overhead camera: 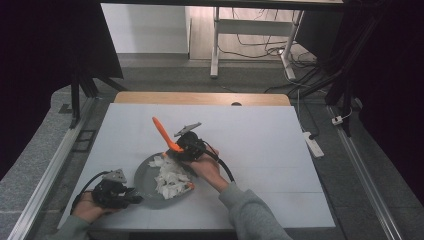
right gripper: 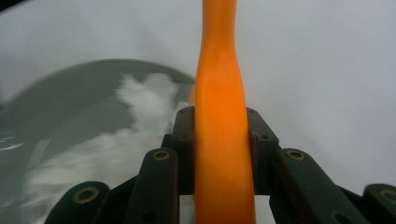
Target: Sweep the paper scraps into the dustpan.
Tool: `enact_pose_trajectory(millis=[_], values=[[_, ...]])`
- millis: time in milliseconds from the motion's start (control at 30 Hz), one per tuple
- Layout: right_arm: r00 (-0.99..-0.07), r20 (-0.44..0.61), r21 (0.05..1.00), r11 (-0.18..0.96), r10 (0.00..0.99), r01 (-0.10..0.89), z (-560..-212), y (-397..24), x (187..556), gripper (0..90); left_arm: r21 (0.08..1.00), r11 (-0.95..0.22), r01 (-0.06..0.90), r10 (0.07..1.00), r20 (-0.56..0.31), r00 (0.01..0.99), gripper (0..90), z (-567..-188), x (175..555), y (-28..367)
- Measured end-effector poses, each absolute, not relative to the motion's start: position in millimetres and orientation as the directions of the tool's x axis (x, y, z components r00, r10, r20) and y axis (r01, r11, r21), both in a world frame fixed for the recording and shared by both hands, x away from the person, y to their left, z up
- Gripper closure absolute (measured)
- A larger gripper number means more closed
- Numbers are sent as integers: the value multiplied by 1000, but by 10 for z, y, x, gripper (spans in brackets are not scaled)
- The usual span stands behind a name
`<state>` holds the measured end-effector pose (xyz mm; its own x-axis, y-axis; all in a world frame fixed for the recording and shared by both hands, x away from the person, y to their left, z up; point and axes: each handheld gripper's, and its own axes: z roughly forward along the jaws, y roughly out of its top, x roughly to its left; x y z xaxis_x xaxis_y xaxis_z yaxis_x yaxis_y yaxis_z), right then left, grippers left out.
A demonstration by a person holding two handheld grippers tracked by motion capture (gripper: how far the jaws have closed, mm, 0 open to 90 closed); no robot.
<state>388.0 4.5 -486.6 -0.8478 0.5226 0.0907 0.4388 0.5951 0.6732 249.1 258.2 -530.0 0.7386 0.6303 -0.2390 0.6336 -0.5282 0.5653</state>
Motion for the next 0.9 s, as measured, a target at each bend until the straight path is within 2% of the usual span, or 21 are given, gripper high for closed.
enact_pose_trajectory(millis=[133,233,367,567,800,900], values=[[-897,137,702,598,419,387,-4747,117,3666,705,566,-529,633,631,-237,739,614,-5300,2490,2582],[-899,130,719,584,418,376,-4685,98,3653,705,567,-529,632,632,-234,739,614,-5299,2485,2580],[-872,147,762,510,466,400,-4516,-96,3756,704,569,-528,631,630,-236,740,614,-5301,2485,2583],[-843,151,782,459,517,422,-4459,-275,3849,704,571,-525,631,631,-237,739,614,-5301,2480,2583],[-788,123,782,429,604,451,-4541,-461,4007,704,571,-525,631,630,-238,739,614,-5304,2479,2582],[-756,106,754,444,646,485,-4671,-493,4128,704,571,-525,631,630,-237,739,614,-5303,2477,2581]])
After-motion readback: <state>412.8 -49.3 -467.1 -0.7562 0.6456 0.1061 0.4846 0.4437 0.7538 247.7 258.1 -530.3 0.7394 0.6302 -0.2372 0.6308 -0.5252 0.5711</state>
